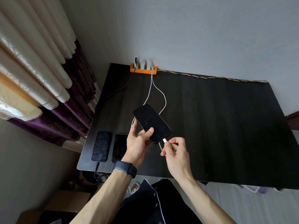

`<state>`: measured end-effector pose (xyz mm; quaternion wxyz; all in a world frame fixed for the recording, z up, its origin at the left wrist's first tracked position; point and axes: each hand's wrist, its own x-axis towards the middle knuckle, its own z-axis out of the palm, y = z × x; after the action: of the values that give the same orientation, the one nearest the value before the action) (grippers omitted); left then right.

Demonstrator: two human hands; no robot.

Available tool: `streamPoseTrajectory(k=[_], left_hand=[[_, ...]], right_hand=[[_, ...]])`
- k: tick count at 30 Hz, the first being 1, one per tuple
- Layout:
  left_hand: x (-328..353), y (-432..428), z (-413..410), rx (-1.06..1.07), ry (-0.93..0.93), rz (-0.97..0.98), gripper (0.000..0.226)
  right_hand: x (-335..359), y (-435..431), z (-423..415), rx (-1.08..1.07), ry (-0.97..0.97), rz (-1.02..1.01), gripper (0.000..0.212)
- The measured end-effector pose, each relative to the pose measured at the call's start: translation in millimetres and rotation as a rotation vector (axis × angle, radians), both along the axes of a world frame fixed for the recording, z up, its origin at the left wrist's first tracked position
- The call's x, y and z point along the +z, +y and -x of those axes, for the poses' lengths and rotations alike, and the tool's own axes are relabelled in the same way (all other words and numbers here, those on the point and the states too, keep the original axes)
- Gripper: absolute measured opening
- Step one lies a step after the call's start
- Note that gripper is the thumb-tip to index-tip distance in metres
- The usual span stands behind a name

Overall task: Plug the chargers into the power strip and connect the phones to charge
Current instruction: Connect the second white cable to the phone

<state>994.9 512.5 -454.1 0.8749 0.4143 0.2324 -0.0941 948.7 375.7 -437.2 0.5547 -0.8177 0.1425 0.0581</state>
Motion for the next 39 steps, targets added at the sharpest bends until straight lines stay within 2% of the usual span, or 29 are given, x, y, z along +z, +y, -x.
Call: streamPoseTrajectory(k=[6,14,16,18,20,22,26,29,31,33,35,37,39], left_hand=[[-3,4,0,0.024,0.029,-0.017,0.076],[-13,6,4,-0.02,0.024,-0.009,0.053],[-16,8,4,-0.037,0.031,-0.039,0.052],[-20,13,4,-0.063,0.035,-0.097,0.06],[-25,20,8,-0.126,0.042,-0.154,0.078],[-34,24,16,-0.213,0.06,-0.176,0.084],[-63,25,39,-0.306,0.178,-0.148,0.082],[-84,33,54,-0.326,0.276,-0.085,0.075],[-96,36,59,-0.317,0.353,-0.095,0.07],[-101,39,59,-0.354,0.421,-0.255,0.062],[-106,46,54,-0.506,0.401,-0.62,0.044],[-110,58,49,-0.618,0.363,-0.991,0.037],[-112,72,46,-0.613,0.313,-1.173,0.039]], right_hand=[[2,2,-5,0.048,-0.004,-0.009,0.009],[-3,0,-14,0.085,-0.001,-0.067,0.011],[-10,-4,-14,0.123,0.057,-0.073,0.01],[-21,-8,-12,0.171,0.131,-0.06,0.013],[-33,-11,-8,0.19,0.249,-0.062,0.03],[-45,-15,-6,0.148,0.392,-0.087,0.044],[-70,-24,-6,0.342,0.61,-0.096,0.031],[-96,-23,-3,0.368,0.741,-0.236,0.034],[-112,-19,-3,0.359,0.748,-0.241,0.039],[-122,-12,-4,0.377,0.743,-0.173,0.052],[-128,-5,-6,0.433,0.715,-0.063,0.054],[-137,0,-6,0.452,0.686,0.077,0.056],[-146,4,-6,0.395,0.694,0.103,0.063]])
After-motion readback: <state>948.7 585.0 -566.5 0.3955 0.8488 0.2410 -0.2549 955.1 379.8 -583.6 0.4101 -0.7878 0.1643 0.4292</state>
